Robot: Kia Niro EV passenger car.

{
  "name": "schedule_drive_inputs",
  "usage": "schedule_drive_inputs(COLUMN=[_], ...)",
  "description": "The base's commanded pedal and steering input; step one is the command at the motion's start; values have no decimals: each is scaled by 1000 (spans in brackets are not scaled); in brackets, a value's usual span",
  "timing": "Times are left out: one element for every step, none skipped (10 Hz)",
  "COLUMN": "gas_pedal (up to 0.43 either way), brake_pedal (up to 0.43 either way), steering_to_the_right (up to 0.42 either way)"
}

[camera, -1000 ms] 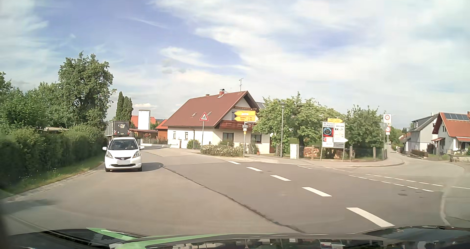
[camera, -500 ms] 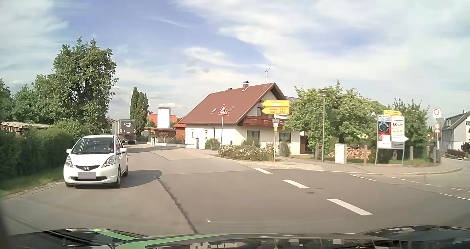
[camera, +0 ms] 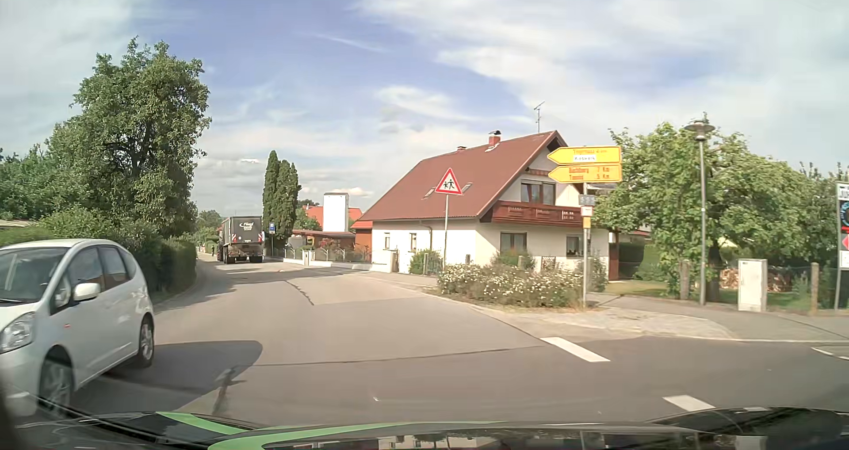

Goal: Follow the waypoints while adhering to traffic rules and regulations

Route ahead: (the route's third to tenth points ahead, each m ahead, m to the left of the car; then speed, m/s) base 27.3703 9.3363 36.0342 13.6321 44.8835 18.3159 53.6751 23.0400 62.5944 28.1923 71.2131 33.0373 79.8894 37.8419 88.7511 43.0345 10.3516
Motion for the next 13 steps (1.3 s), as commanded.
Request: schedule_drive_inputs(gas_pedal=[79,79,87,87,87,87,87,87,79,79,79,79,79], brake_pedal=[0,0,0,0,0,0,0,0,0,0,0,0,0], steering_to_the_right=[-90,-95,-98,-98,-98,-99,-99,-99,-98,-94,-91,-87,-84])
